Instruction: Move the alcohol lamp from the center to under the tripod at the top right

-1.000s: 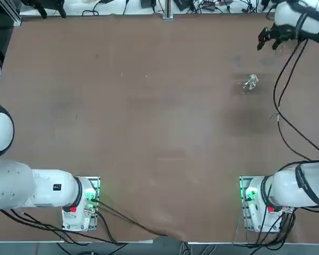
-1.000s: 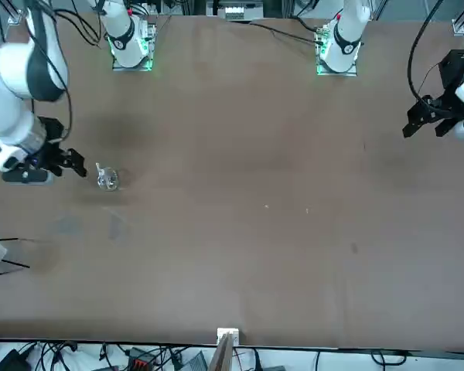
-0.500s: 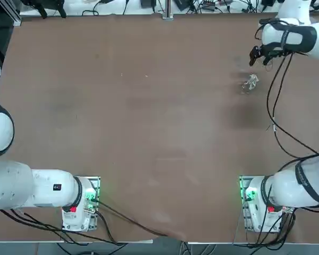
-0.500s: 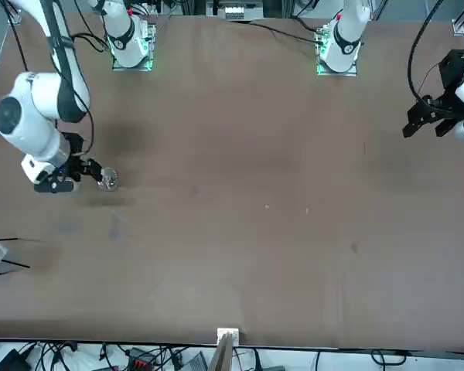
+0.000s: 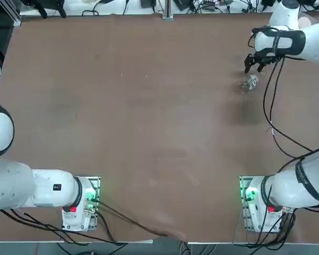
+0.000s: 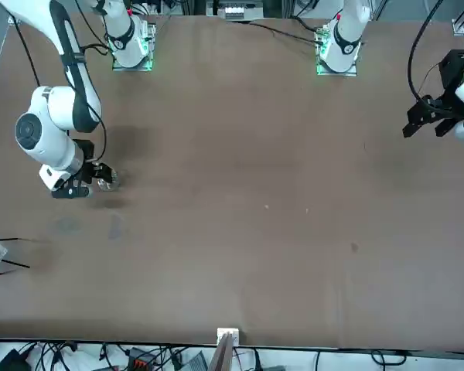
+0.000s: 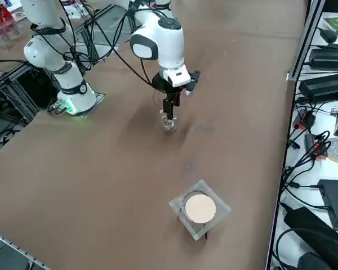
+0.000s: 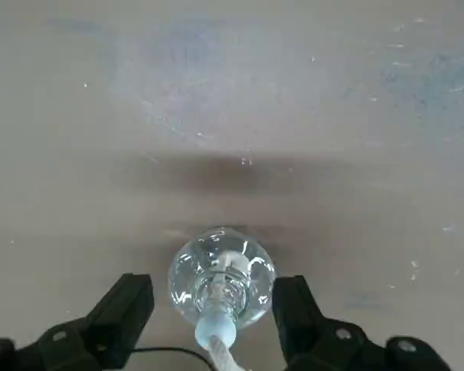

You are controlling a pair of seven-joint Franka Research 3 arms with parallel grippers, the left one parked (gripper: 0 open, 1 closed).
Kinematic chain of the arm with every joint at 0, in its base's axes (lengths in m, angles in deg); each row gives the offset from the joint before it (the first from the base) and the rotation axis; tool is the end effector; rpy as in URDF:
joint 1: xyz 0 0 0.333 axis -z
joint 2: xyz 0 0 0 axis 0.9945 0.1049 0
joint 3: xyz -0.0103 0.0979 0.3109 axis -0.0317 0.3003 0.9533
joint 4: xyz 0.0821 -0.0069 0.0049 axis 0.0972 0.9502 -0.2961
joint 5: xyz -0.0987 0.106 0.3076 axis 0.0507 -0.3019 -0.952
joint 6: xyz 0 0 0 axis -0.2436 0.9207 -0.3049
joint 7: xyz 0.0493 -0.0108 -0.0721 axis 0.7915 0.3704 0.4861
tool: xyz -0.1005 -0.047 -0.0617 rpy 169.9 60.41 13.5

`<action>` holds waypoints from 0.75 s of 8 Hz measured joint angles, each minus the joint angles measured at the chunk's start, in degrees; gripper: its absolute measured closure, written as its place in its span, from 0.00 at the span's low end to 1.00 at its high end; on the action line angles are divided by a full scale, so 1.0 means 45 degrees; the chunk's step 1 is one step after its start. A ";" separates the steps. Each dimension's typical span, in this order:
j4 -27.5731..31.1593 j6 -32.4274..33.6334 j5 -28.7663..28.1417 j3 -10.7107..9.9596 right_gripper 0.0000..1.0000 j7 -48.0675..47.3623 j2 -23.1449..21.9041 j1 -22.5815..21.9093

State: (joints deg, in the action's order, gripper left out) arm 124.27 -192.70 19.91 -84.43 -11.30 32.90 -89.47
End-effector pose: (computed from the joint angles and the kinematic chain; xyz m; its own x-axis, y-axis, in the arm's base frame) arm 0.5263 -0.0013 0.3019 0.9963 0.0598 -0.0613 0.0614 -0.9978 0.0252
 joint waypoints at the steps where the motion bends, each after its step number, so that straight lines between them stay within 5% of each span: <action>1: 0.0008 0.0066 0.0000 -0.0002 0.07 0.0002 0.0061 0.0001; 6: 0.0023 0.0261 0.0000 -0.0006 0.31 0.0003 0.0261 0.0001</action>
State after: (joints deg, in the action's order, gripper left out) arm 124.37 -191.53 19.91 -84.46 -11.28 34.07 -89.47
